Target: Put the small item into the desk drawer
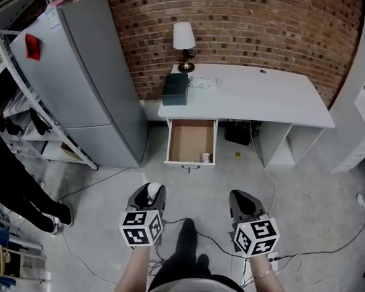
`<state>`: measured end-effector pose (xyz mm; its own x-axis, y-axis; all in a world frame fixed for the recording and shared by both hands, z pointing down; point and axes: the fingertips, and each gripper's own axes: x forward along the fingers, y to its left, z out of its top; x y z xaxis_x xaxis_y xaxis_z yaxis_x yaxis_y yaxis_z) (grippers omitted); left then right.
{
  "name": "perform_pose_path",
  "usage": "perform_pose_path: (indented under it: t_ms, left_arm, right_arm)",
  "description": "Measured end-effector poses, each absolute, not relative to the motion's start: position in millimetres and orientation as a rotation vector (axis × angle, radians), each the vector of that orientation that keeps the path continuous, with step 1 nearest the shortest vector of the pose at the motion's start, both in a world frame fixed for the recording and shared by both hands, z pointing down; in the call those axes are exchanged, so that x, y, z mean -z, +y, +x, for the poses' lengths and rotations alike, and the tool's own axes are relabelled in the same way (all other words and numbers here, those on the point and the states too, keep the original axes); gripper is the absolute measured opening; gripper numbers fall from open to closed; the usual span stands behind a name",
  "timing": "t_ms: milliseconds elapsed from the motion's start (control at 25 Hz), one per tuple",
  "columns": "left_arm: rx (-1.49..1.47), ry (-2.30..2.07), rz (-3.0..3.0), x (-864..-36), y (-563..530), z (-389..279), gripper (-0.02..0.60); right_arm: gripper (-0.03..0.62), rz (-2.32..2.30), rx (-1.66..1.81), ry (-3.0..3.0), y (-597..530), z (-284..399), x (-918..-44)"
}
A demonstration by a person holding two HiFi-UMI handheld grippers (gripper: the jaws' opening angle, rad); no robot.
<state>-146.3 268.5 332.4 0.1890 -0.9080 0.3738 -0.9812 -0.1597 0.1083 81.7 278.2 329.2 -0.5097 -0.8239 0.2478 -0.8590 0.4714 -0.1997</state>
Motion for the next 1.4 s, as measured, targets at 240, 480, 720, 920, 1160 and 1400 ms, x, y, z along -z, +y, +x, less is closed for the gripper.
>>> perform_pose_path:
  t_ms: [240, 480, 720, 920, 1160, 1400]
  left_arm:
    - [-0.324, -1.767, 2.15, -347.4, 209.6, -146.7, 0.201]
    - [-0.321, -1.751, 2.166, -358.1, 120.5, -164.9, 0.201]
    - [-0.343, -1.72, 2.161, -363.9, 34.3, -192.6, 0.201]
    - [-0.344, -1.689, 2.171, -368.8, -23.7, -214.2, 0.201]
    - [-0.326, -1.667, 2.186, -371.7, -67.0, -227.7, 0.201]
    - [-0.338, -1.65, 2.179, -383.3, -86.5, -234.9, 0.201]
  right_arm:
    - [0.009, 1.5, -0.484, -2.573, 223.2, 78.9, -341.4]
    - [0.008, 1.529, -0.484, -2.556, 139.5, 58.8, -346.8]
    - [0.009, 1.535, -0.529, -2.523, 54.4, 28.3, -351.6]
    - [0.009, 1.551, -0.533, -2.502, -3.1, 4.4, -353.8]
    - [0.009, 1.575, -0.522, -2.476, -45.2, -9.7, -355.5]
    - [0.008, 1.576, -0.517, -2.462, -64.2, -15.5, -360.0]
